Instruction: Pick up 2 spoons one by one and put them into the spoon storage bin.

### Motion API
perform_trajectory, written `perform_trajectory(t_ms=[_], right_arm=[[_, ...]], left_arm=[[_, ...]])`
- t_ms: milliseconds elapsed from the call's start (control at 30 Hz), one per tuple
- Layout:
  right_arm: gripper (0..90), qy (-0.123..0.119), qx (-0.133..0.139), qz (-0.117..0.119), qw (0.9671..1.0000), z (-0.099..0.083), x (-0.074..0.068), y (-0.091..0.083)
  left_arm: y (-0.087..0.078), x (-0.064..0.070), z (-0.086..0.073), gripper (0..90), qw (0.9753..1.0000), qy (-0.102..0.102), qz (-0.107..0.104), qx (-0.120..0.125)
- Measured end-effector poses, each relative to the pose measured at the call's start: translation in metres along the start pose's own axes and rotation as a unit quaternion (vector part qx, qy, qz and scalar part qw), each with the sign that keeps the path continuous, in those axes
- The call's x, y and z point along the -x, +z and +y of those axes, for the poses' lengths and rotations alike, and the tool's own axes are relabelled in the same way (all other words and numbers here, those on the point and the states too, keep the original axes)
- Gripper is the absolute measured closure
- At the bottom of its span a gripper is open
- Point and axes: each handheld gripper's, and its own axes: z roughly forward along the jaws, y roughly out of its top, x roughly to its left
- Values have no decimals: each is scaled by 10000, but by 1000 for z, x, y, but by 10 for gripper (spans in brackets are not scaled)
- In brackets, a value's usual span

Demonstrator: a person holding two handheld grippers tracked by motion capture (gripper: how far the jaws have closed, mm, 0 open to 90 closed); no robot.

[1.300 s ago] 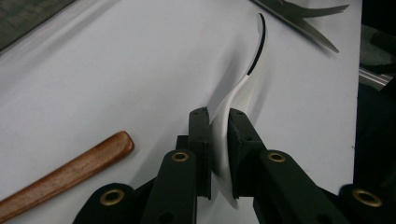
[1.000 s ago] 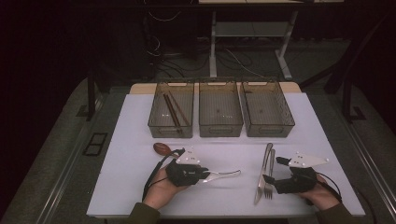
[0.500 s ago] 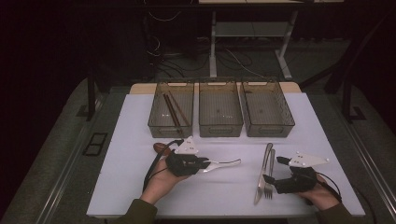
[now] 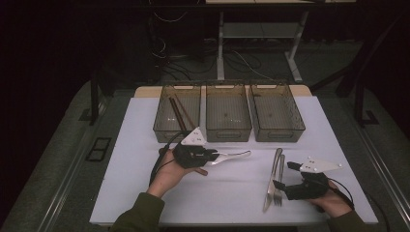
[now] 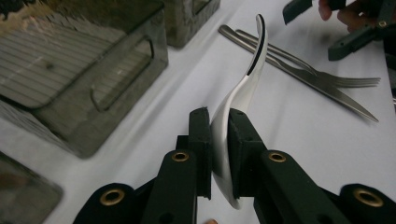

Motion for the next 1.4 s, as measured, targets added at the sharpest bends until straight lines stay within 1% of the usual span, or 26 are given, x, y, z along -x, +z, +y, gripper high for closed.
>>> perform_trajectory(t_ms=[200, 233, 300, 333, 433, 533, 667, 767, 833, 900, 933, 967, 1067, 1133, 1200, 1333, 1400], right_arm=[[118, -19, -11, 8, 10000, 0, 0, 0], [117, 83, -48, 32, 9999, 0, -1, 0], [118, -50, 43, -25, 10000, 0, 1, 1], [118, 38, -6, 0, 10000, 0, 0, 0], [118, 65, -16, 6, 10000, 0, 0, 0], [117, 18, 8, -11, 10000, 0, 0, 0], [117, 19, 13, -16, 10000, 0, 0, 0], [118, 15, 16, -20, 10000, 0, 1, 0], [118, 20, 18, -17, 10000, 0, 1, 0], [118, 20, 21, -20, 10000, 0, 1, 0], [118, 17, 26, -23, 10000, 0, 1, 0], [118, 16, 30, -25, 10000, 0, 1, 0], [118, 28, 32, -27, 10000, 0, 1, -1], [117, 25, 34, -28, 10000, 0, 1, -1], [117, 24, 33, -28, 10000, 0, 1, -1], [118, 40, 25, -21, 10000, 0, 1, -1], [118, 48, 29, -28, 10000, 0, 1, -1]], left_arm=[[2, -10, 16, 802, 9999, 157, 46, 22], [2, -12, 19, 802, 9998, 175, 47, 41], [2, -15, 24, 802, 9997, 206, 75, 50], [2, -17, 27, 802, 9997, 218, 88, 63], [3, -22, 34, 802, 9996, 242, 115, 93], [4, -28, 41, 802, 9992, 334, 185, 86], [6, -37, 50, 802, 9989, 358, 286, 75], [8, -43, 55, 802, 9988, 326, 359, 100], [9, -48, 59, 802, 9984, 368, 435, 52], [12, -52, 62, 802, 9981, 311, 520, 65], [12, -55, 63, 802, 9977, 377, 559, -25], [13, -58, 65, 802, 9975, 369, 599, -43], [19, -66, 66, 801, 9973, 267, 685, -45], [22, -72, 67, 802, 9968, 274, 730, -153], [26, -76, 67, 802, 9966, 240, 762, -199], [35, -83, 67, 801, 9957, 201, 809, -405], [39, -86, 67, 800, 9951, 221, 809, -529]])
